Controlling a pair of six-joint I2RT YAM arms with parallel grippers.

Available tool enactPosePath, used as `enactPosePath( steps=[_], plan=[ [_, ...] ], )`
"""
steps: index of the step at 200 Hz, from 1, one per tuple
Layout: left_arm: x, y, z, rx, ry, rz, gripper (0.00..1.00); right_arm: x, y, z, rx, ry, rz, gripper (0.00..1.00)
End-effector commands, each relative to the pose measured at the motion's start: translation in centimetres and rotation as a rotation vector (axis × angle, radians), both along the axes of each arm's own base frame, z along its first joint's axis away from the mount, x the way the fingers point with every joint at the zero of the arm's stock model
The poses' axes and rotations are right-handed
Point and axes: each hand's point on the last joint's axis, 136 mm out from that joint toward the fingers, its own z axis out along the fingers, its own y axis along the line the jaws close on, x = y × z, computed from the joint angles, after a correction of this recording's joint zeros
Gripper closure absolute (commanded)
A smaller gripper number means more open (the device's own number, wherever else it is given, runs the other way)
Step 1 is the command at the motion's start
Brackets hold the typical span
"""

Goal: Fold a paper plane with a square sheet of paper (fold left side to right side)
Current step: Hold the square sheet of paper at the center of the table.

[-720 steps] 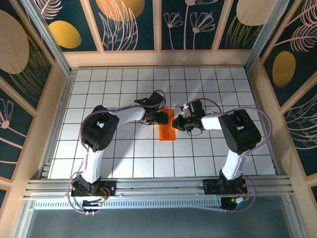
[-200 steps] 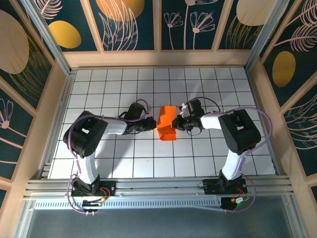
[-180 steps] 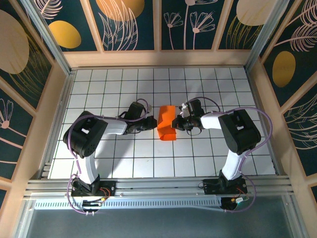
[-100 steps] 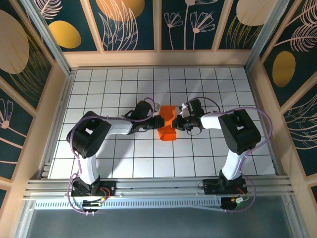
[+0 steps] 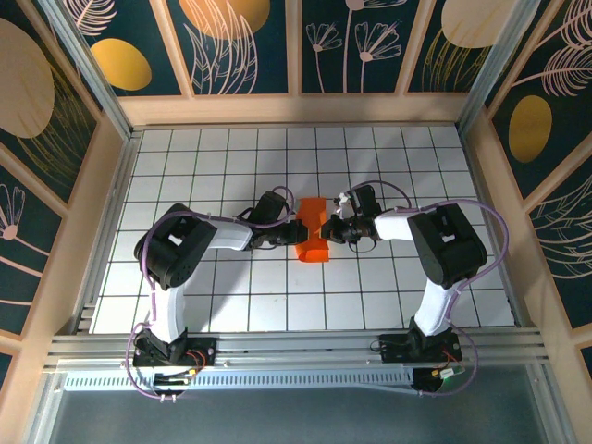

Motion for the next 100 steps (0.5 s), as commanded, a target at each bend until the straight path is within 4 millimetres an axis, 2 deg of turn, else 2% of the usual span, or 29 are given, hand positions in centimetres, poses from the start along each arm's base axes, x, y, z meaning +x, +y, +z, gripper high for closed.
enactPosePath(
  steps=[1, 29, 59, 100],
  plan=[
    [-0.9, 0.7, -2.5, 0.078, 0.042, -0.014, 1.0, -1.3, -2.1, -2.8, -0.131, 0.056, -0.023, 1.0],
    [-1.0, 0.9, -2.6, 0.088, 0.045, -0.015, 1.0, 0.3, -0.7, 0.8, -0.044, -0.029, -0.015, 1.0],
    [-0.9, 0.9, -2.9, 0.096, 0.049, -0.011, 1.0, 1.8, 0.3, 3.4, 0.009, -0.108, -0.008, 1.0],
    [-1.1, 1.0, -3.4, 0.108, 0.061, -0.009, 1.0, 3.4, 2.1, 3.6, 0.069, -0.125, 0.006, 1.0]
  ],
)
